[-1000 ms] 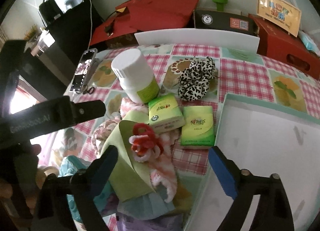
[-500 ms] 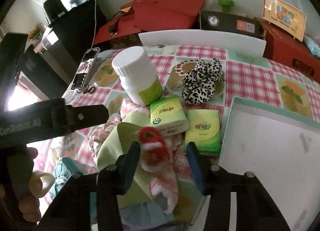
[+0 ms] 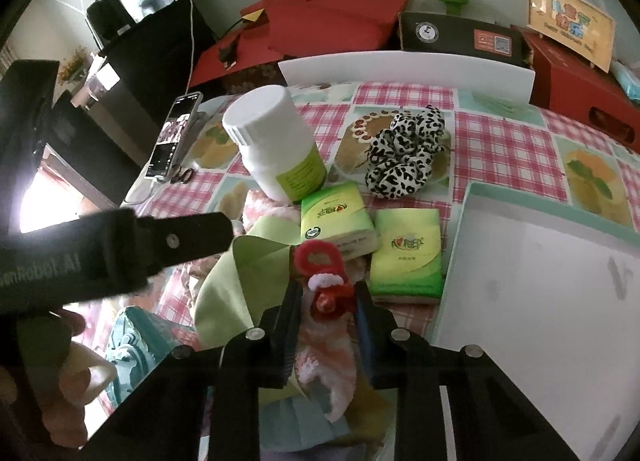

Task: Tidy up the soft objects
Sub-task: 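Grasp the green cloth with the left tool while the right tool lifts the toy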

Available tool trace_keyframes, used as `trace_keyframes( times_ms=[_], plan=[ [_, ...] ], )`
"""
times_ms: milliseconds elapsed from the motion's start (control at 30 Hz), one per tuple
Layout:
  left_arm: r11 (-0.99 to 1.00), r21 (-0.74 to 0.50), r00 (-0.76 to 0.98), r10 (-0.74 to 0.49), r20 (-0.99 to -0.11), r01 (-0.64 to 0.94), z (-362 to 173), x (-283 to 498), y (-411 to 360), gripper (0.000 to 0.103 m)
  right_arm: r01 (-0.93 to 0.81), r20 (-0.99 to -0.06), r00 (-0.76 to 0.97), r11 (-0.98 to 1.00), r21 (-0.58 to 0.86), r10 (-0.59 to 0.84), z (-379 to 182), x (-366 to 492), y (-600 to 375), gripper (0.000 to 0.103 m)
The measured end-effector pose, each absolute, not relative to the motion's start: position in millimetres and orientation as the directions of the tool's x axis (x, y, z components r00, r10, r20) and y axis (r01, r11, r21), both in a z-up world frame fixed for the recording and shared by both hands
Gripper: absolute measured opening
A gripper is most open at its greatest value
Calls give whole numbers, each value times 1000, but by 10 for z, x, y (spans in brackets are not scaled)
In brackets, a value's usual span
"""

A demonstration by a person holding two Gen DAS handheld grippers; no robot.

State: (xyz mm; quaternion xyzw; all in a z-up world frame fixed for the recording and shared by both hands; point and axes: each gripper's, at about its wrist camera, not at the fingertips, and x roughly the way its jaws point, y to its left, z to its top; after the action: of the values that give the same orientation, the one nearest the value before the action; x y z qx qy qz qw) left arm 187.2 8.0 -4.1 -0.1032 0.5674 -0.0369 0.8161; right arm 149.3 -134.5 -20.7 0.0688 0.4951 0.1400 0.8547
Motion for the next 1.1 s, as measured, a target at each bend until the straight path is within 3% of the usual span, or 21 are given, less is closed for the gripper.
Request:
trace_keyframes(
  times_ms=[200,267,633,833,1100],
  plan=[
    [979,-206,310,-196,-930,1,-141,1887,-68,82,-161,-831,462,951,265,310,-220,1489,-1387,27],
    [981,-195,295,-189,-937,8,-176,1885,-98,69,-157,-834,456,951,267,310,-232,1486,-1401,27],
    [986,-158,246,-164,-955,46,-366,1890,-262,27,-138,-843,436,949,282,314,-296,1487,-1446,27],
    [984,-171,261,-176,-949,39,-357,1894,-241,14,-126,-843,431,947,297,322,-318,1487,-1478,27],
    [983,-177,274,-182,-944,43,-294,1865,-192,11,-125,-842,431,946,300,324,-313,1483,-1477,27]
  ],
)
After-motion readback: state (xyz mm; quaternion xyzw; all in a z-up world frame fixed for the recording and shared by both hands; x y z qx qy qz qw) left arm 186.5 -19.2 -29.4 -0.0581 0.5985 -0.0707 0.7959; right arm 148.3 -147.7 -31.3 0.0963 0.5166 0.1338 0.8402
